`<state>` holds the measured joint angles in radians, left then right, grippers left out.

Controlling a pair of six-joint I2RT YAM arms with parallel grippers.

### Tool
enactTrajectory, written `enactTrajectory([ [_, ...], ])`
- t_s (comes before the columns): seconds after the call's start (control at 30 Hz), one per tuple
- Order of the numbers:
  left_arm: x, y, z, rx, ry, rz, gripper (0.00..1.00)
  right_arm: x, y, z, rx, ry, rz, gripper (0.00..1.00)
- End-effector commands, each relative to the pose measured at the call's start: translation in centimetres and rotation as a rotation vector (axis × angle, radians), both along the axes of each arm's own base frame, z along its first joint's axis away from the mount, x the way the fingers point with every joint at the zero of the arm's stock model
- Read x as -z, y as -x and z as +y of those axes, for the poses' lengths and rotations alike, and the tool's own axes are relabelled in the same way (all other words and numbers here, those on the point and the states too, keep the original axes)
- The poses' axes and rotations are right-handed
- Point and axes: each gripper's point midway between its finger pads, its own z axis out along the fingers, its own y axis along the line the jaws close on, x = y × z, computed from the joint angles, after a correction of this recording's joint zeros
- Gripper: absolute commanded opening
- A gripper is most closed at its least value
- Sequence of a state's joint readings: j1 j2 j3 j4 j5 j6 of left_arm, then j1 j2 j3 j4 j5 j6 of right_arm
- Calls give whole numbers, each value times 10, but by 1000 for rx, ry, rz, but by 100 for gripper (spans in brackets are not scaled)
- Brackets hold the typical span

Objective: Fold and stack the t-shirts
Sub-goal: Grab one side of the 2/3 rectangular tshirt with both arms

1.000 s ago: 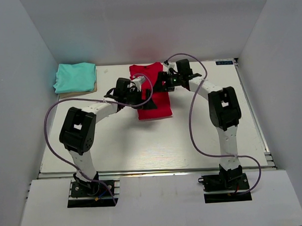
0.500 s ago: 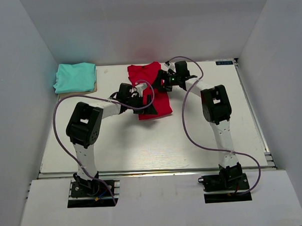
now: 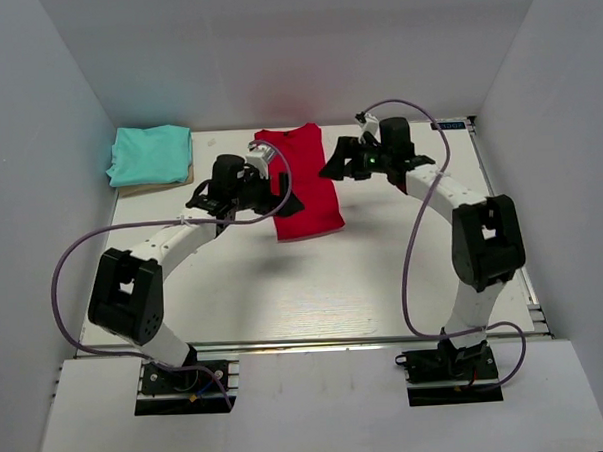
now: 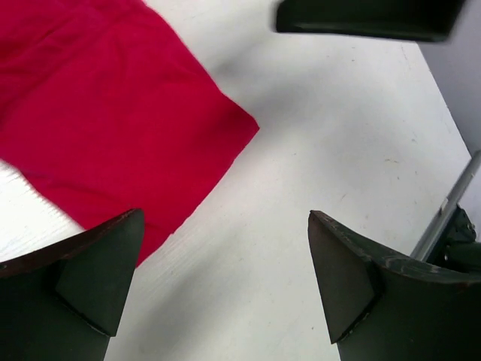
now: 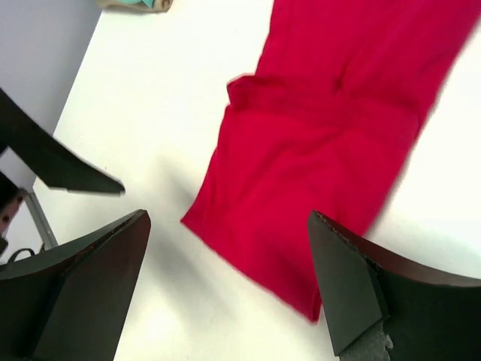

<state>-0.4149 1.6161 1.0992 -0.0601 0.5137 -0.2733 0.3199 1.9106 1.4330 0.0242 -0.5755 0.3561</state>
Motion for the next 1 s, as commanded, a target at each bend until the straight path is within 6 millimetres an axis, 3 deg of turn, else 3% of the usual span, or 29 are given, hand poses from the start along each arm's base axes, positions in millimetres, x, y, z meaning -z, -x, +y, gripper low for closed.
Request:
enactTrajectory([
  [0.0, 38, 13, 23, -109, -96, 108, 100, 25, 19, -19, 50, 63, 16, 91],
  [0.03, 47, 17, 29, -122, -105, 144, 100, 47, 34, -25, 51, 82, 75, 91],
  [0.07, 52, 19, 31, -132, -116, 151, 100, 45, 41, -27, 48, 91, 70, 91],
  [0.23, 77, 28, 38, -143, -151, 197, 100, 88, 77, -43, 48, 171, 196, 91],
  [0.43, 103, 23, 35, -140, -163, 224, 88, 120, 87, -45, 50, 180, 276, 87],
  [0.53, 123, 22, 29, -112, -158, 260, 76, 137, 88, -45, 49, 191, 318, 84],
  [0.57, 127, 22, 27, -103, -151, 264, 71, 132, 79, -42, 51, 178, 284, 82],
  [0.67, 134, 18, 23, -99, -141, 274, 59, 141, 76, -38, 42, 165, 310, 79],
  [0.77, 139, 18, 23, -109, -160, 275, 46, 148, 72, -34, 38, 151, 320, 68],
  [0.8, 139, 17, 24, -116, -165, 273, 31, 146, 69, -32, 35, 141, 318, 56],
  [0.87, 142, 16, 28, -134, -183, 274, 17, 147, 70, -29, 25, 126, 323, 42],
  [0.9, 143, 15, 29, -143, -189, 271, 5, 148, 72, -29, 21, 122, 321, 26],
  [0.97, 143, 14, 30, -150, -194, 269, 0, 144, 73, -28, 14, 109, 317, 15],
])
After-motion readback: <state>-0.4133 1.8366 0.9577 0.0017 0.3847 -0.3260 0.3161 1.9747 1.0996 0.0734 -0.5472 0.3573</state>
